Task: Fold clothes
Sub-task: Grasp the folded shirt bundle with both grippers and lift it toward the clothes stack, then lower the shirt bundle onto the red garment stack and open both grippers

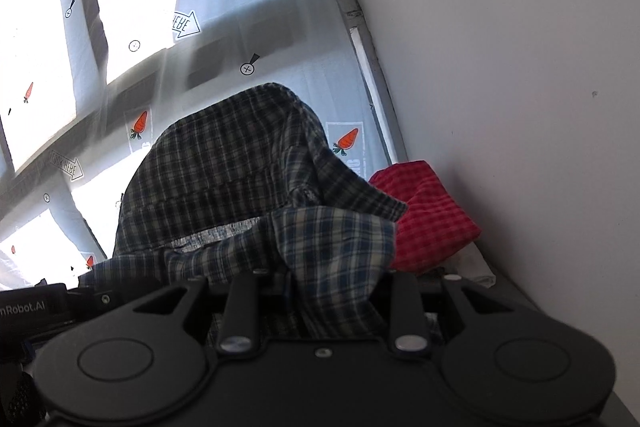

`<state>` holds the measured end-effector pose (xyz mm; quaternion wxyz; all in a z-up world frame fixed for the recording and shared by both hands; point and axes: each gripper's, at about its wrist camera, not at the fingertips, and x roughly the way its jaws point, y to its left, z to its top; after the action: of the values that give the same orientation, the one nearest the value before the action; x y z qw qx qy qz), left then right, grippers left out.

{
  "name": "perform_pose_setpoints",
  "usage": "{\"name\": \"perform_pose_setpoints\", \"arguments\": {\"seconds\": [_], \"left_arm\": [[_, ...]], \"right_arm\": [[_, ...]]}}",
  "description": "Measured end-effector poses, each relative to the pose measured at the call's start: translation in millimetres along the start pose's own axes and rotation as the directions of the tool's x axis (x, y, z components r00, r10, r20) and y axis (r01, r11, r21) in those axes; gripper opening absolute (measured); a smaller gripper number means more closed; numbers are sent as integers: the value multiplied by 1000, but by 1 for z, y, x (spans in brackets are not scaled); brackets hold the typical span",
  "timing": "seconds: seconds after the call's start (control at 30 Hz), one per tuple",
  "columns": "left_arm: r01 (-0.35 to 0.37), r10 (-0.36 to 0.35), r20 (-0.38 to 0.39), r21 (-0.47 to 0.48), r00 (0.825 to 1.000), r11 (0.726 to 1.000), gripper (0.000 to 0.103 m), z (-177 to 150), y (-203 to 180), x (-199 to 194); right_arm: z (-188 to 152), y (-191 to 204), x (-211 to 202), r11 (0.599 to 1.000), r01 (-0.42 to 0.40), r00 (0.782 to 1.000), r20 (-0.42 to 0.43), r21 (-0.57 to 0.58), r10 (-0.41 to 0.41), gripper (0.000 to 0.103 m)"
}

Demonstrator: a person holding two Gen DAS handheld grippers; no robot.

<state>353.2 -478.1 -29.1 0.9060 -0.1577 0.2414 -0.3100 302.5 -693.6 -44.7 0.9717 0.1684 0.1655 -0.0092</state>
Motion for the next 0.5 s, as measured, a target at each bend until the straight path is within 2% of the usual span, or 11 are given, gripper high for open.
{"name": "perform_pose_setpoints", "arguments": {"seconds": [0.13,0.27,0.4,0.5], "left_arm": [[21,-21,-6,-3,1000,1000,15,10,-4,33],[59,-59,24,-9,998,998,15,34,-3,65],[89,-87,59,-38,994,995,15,63,11,106],[79,-74,70,-63,995,995,15,81,27,145]], "right_arm": [[19,-20,18,1000,20,999,28,-14,-20,29],[46,-32,44,999,10,998,60,-39,-8,29],[78,-43,82,998,-4,996,89,-66,10,29],[101,-52,126,997,-15,997,79,-80,22,29]]}}
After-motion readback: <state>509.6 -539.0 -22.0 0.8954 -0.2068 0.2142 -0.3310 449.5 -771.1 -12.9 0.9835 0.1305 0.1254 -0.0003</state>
